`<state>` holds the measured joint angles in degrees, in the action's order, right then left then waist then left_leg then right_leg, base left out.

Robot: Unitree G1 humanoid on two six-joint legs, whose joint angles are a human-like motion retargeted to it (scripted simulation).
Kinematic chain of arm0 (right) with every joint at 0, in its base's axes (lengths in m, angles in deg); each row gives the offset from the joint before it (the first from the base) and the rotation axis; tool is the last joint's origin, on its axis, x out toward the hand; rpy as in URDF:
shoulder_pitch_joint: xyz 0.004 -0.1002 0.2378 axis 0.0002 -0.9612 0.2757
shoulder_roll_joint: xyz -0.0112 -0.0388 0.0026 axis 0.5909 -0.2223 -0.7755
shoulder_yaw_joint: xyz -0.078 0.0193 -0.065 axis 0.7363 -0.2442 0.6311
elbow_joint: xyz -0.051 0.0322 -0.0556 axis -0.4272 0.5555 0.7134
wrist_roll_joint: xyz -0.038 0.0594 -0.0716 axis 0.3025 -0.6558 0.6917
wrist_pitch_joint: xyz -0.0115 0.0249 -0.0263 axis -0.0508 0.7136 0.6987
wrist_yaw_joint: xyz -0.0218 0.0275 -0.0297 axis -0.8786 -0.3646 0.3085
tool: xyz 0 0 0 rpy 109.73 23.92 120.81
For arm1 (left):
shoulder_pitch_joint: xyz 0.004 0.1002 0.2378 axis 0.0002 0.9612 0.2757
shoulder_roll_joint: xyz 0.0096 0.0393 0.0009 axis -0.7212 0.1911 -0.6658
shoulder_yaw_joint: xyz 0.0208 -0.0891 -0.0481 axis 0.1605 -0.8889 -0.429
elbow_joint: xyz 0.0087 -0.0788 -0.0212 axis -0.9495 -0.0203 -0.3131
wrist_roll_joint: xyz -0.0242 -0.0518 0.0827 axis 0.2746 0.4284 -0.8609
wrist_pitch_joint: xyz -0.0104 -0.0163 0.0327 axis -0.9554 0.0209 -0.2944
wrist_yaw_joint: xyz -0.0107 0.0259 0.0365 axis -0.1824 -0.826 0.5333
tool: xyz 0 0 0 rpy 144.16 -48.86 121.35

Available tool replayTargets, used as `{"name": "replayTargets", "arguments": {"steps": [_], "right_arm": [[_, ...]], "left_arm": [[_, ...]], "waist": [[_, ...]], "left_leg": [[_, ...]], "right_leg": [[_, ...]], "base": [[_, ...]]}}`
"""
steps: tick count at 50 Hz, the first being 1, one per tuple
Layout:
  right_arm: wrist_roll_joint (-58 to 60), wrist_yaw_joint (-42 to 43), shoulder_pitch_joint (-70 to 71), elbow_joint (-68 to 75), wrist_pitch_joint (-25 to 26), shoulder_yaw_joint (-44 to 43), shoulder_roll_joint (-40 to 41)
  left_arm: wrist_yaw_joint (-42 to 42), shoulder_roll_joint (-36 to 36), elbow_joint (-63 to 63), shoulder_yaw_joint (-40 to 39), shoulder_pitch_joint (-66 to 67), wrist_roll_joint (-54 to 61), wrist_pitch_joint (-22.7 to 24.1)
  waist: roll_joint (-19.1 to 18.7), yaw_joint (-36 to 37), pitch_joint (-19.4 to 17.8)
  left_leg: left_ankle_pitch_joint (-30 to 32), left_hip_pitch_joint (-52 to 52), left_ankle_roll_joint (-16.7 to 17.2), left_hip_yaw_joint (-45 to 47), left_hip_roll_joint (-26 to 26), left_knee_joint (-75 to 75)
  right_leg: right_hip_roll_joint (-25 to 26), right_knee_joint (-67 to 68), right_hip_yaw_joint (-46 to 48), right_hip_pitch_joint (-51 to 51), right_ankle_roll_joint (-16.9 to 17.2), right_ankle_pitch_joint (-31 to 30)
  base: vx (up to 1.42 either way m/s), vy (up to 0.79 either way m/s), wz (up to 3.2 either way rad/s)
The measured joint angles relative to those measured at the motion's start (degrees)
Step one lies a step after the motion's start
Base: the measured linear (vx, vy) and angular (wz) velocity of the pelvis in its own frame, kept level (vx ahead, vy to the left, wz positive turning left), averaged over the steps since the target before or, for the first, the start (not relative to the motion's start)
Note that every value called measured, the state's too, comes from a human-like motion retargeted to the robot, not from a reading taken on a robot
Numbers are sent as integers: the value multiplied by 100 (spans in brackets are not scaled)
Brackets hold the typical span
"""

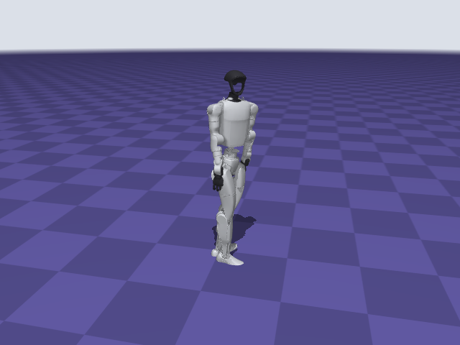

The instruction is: In place motions

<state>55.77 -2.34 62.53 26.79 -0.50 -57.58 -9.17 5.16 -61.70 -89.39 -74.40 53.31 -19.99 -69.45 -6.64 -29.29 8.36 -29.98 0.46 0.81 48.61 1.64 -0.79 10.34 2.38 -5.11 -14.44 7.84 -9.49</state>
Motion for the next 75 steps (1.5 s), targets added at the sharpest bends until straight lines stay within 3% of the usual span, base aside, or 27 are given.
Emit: {"name": "replayTargets", "arguments": {"steps": [14, 27, 37, 45, 61, 75], "right_arm": [[83, 10, 199, 4, 5, 166, 137], [111, -154, 371, 142, 1, 150, 102], [247, -100, 431, 137, 11, 238, 129], [108, 2, 441, 207, 5, 175, 95], [187, 32, 437, 217, 18, 197, 55], [-41, 195, 326, 313, 31, 11, -15]], "left_arm": [[7, 206, -23, -293, 154, 284, 107], [90, 226, -3, -271, 203, 247, 127], [216, 259, 66, -158, 290, 224, 171], [287, 233, 150, -28, 270, 36, 169], [367, 259, 114, -124, 321, 81, 186], [334, 189, 155, -44, 221, -166, 128]], "waist": [[-179, -917, 62], [-237, -1021, 138], [-506, -1321, 115], [-586, -1056, 28], [-699, -1227, 73], [-641, -577, 44]], "left_leg": [[-82, 307, 272, -67, 210, 286], [-129, 351, 409, 55, 253, 398], [-220, 502, 533, 64, 378, 603], [-159, 399, 465, 346, 269, 356], [-177, 466, 464, -123, 242, 369], [-74, 318, 241, 98, 107, 106]], "right_leg": [[-209, 4, 373, -373, 413, -19], [-283, -38, 465, -426, 714, -6], [-245, -50, 443, -541, 633, -6], [-43, -95, 187, -484, 538, -51], [-195, -95, 640, -503, 500, 66], [26, -178, 419, -233, 241, 80]], "base": [[-2, -2, -10], [0, 0, -8], [0, 2, -11], [0, 4, -36], [1, 2, 31], [1, 1, -3]]}}
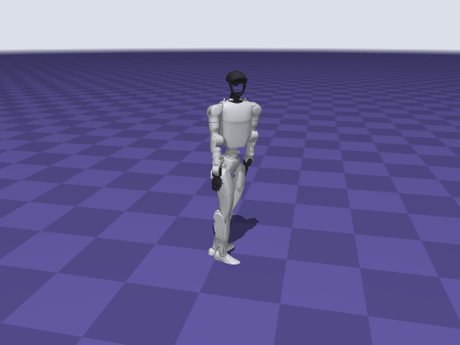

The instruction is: In place motions

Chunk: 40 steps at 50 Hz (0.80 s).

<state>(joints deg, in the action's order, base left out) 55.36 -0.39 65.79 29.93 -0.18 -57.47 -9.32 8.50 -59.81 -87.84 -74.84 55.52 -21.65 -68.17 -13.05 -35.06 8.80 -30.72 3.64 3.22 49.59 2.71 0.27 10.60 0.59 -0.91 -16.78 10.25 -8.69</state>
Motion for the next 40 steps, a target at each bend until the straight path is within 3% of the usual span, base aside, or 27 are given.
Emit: {"name": "replayTargets", "arguments": {"steps": [10, 19, 40], "right_arm": [[-32, 7, -104, -16, 12, -162, -87], [-237, 112, -345, -40, -57, -402, -165], [-336, 75, -721, -158, -75, -627, -389]], "left_arm": [[-42, -15, 0, -3, -43, -36, -27], [-89, -45, 0, 0, -150, 16, -51], [-136, -165, 25, -17, -302, 250, -61]], "waist": [[26, 305, 48], [150, 852, 48], [448, 1506, 14]], "left_leg": [[53, 29, -186, -344, -79, -24], [109, 108, -409, -631, -131, 40], [319, 183, -1055, -2714, -819, 37]], "right_leg": [[-123, -16, 297, 190, -138, 147], [-201, -2, 302, 417, -479, 298], [-857, 67, 1927, 1010, -757, 844]], "base": [[2, 8, 46], [-2, 11, 48], [-7, 14, 108]]}}
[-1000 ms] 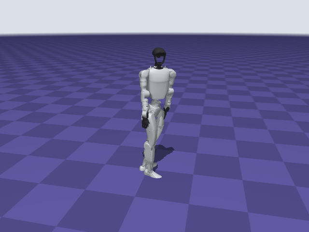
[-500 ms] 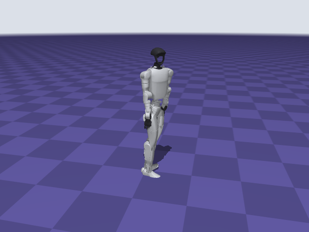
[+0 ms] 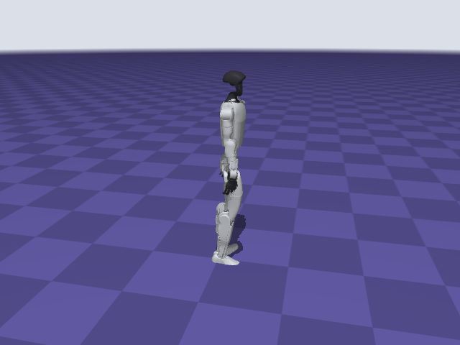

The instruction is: In place motions

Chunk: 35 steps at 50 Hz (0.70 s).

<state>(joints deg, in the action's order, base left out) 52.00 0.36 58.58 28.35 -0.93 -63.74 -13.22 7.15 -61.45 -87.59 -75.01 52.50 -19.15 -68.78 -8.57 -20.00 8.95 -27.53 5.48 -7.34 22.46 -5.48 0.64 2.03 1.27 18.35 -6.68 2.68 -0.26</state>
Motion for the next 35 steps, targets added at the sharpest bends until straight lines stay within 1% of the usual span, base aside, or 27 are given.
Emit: {"name": "replayTargets", "arguments": {"steps": [5, 13, 17, 22, 28, 35], "right_arm": [[39, 9, -102, -41, -23, 21, -29], [-60, 29, -227, -95, -42, -59, -73], [-68, 39, -231, -45, 4, -68, -78], [-41, 54, -194, -90, 20, -16, -51], [-51, 32, -152, -246, -29, 65, 18], [-60, 91, -149, -281, -39, 141, 49]], "left_arm": [[-47, -18, -3, 56, -74, 83, 11], [-80, -37, -33, 38, -325, 205, 11], [-72, -54, -96, -1, -390, 280, 6], [-30, -62, -201, -84, -411, 381, 18], [1, -82, -297, -151, -425, 409, 8], [-9, -117, -283, -34, -491, 228, -52]], "waist": [[137, 164, -50], [436, 615, -227], [544, 769, -210], [572, 739, -157], [569, 756, -60], [571, 1116, 36]], "left_leg": [[149, -25, -110, -412, -209, -35], [385, -98, -175, -756, -483, -110], [463, -125, -170, -864, -552, -164], [514, -204, -186, -1058, -611, -242], [518, -177, -178, -1085, -597, -203], [516, 98, -117, -633, -411, 26]], "right_leg": [[-231, 17, 466, 171, 32, 89], [-566, 64, 932, 377, 79, 170], [-684, 83, 1102, 414, 107, 193], [-744, 105, 1307, 464, 124, 225], [-744, 118, 1278, 491, 118, 243], [-693, 126, 824, 410, 71, 208]], "base": [[-15, 17, 102], [-21, 13, 66], [-14, 2, 47], [-8, -4, 43], [1, -7, -1], [3, -6, -54]]}}
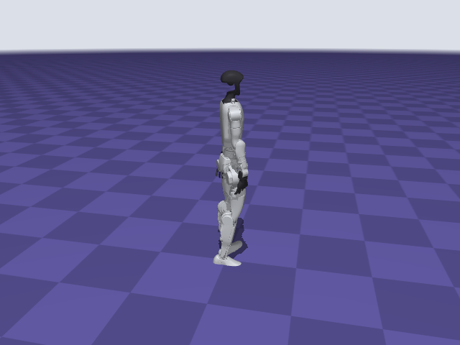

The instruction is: In place motions

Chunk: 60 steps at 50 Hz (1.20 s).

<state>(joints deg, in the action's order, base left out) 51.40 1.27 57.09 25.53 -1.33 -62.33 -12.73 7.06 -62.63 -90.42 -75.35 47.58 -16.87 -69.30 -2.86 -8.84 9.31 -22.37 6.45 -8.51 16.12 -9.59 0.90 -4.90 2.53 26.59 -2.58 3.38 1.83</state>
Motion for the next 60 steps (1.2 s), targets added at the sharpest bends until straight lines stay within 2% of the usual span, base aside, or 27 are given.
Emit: {"name": "replayTargets", "arguments": {"steps": [5, 12, 37, 60], "right_arm": [[294, 328, -40, 141, 117, 133, -27], [628, 352, -104, 416, 229, 157, -70], [396, 201, -118, 486, 226, -17, -63], [415, 201, -115, 511, 229, -24, -59]], "left_arm": [[-11, -39, 54, 137, -27, -119, -1], [-10, -19, -10, 98, -67, -68, -12], [-39, -13, -53, 235, -152, -112, -27], [-41, -23, -82, 191, -139, -99, -29]], "waist": [[30, 306, 11], [-14, 193, 63], [-87, 140, -50], [-92, -47, -21]], "left_leg": [[17, 119, 3, 341, 118, 125], [-4, 49, 4, 266, 106, 100], [-32, 29, 44, 589, 241, 178], [-19, -57, 50, 376, 215, 141]], "right_leg": [[55, -10, -323, -15, -32, -49], [89, -10, -277, -12, -57, -38], [236, -6, -591, -114, -129, -147], [245, -35, -356, -23, -135, -110]], "base": [[3, -5, -50], [2, -3, 5], [1, 0, -10], [0, 0, 2]]}}
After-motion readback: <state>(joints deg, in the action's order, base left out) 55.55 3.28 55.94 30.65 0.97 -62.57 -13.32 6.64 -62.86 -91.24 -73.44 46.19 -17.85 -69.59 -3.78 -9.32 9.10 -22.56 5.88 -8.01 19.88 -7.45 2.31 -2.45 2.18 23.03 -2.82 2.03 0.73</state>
